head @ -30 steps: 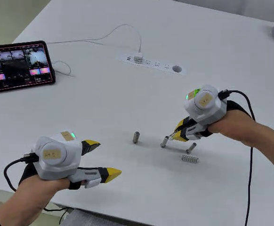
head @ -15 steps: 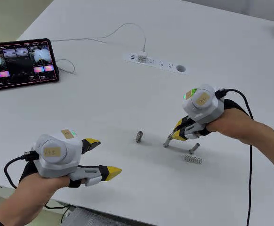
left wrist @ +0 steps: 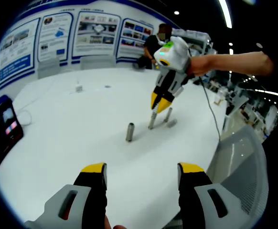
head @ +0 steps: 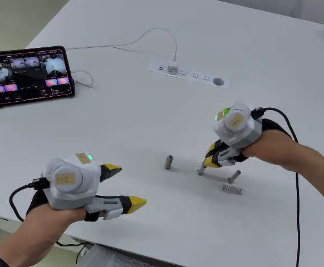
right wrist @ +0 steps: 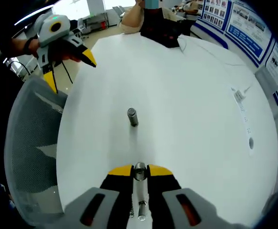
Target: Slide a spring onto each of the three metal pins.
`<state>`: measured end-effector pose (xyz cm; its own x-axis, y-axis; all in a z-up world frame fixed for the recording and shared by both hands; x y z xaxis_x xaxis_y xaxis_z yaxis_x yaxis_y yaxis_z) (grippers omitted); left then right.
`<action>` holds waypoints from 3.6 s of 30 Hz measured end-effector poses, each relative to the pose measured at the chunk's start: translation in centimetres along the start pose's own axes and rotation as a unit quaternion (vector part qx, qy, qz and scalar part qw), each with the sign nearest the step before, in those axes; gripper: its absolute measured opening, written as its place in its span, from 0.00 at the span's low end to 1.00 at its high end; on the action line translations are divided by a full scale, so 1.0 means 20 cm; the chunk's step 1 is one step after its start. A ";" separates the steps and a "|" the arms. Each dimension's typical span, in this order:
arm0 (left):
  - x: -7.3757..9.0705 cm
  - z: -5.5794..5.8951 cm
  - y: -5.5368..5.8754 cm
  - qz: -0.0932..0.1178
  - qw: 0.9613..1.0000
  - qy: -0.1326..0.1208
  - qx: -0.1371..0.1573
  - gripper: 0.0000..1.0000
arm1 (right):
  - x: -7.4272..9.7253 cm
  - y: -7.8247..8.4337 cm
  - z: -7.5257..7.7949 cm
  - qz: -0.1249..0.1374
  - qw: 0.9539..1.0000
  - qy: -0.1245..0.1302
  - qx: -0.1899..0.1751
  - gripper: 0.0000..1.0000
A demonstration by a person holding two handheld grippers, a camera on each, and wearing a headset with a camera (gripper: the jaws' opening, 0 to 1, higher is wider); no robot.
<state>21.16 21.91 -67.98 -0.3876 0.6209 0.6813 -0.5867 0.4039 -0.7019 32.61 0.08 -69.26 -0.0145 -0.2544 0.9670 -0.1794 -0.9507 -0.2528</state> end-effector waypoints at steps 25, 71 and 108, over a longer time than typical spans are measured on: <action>0.01 0.00 0.01 -0.002 1.000 -0.003 0.004 0.61 | -0.14 0.03 -0.02 -0.010 1.000 0.007 0.006 0.13; 0.03 0.08 -0.01 0.001 1.000 -0.003 -0.003 0.60 | 0.00 0.15 -0.10 0.132 0.978 0.039 -0.157 0.39; -0.06 0.16 -0.09 -0.002 1.000 0.017 -0.016 0.61 | 0.13 0.41 -0.28 0.242 0.921 0.076 -0.295 0.55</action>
<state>20.38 18.36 -66.91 -0.3602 0.6412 0.6776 -0.5653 0.4278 -0.7053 25.63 -7.45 -68.75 -0.3625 -0.5526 0.7505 -0.6190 -0.4592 -0.6372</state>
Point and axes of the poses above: the centre of the closed fingertips' face, and the gripper's own axes: x roughly backward along the fingers, z roughly to its right, y roughly out of its underside, the point moved 6 cm from there along x, roughly backward along the fingers, and after that the axes turned 9 degrees about -z, right-handed, at the moved point
